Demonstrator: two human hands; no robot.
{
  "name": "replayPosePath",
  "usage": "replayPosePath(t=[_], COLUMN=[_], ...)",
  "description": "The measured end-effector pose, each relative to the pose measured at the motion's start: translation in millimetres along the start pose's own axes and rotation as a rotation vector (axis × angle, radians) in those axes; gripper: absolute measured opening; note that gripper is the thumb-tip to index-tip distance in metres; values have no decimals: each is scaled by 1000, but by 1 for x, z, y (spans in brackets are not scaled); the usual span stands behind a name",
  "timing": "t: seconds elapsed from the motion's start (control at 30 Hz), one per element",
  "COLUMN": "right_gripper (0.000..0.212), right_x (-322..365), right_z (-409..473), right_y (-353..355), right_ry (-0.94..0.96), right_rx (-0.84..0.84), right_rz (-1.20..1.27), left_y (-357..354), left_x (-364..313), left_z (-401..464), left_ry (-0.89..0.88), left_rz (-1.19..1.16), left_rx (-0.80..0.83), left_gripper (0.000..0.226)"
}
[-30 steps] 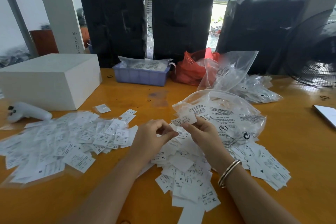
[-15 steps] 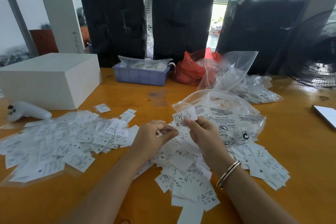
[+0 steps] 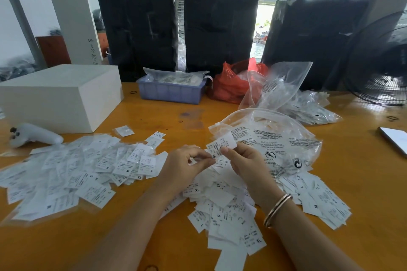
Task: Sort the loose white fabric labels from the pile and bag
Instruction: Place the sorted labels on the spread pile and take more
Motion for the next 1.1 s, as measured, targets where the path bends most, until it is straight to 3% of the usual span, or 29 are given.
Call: replayPosePath(t=[0.1,0.2,0.27,0.4,0.47,0.57,0.87,0.97,1.1], right_gripper=[19,18,19,1,12,6,23,38,52], right_x=[0,0,-1,-1,0,-1,-3,-6,-11], right_z=[0,0,0,-1,-1,-1,-5,-6,-3], right_y=[1,2,1,-5,-3,-1,-16,-13,-6], right_ry=[33,50,58,113,143,164,284,144,5], right_rx=[57,77,82,75,16,-56,120,162,165], right_rz=[-65,-134,-218,-279,-193,-195,-582,-301,-40], left_y=[0,-1,-3,-6,-5,-5,2,17,52], left_x=[2,6,8,11,12,12,10,16,38], left_z=[0,1,1,0,0,0,-2,1,1], left_ry=[50,100,118,150,172,172,196,222,320], left_rz=[-12,-37,-46,-102,-111,-152,-128,-76,288], left_rx=[6,32,73,105,96,93,68,-65,-365], left_gripper=[7,37,45,37,26,15,16,10,26])
Point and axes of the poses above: each hand's wrist, its own z-axis towards the middle knuckle, its own y-axis out of the back of the hand, x = y × z, the point moved 4 cm from there along z, towards the middle knuckle, and after that the axes turned 8 degrees about z, right-handed, at the moved point
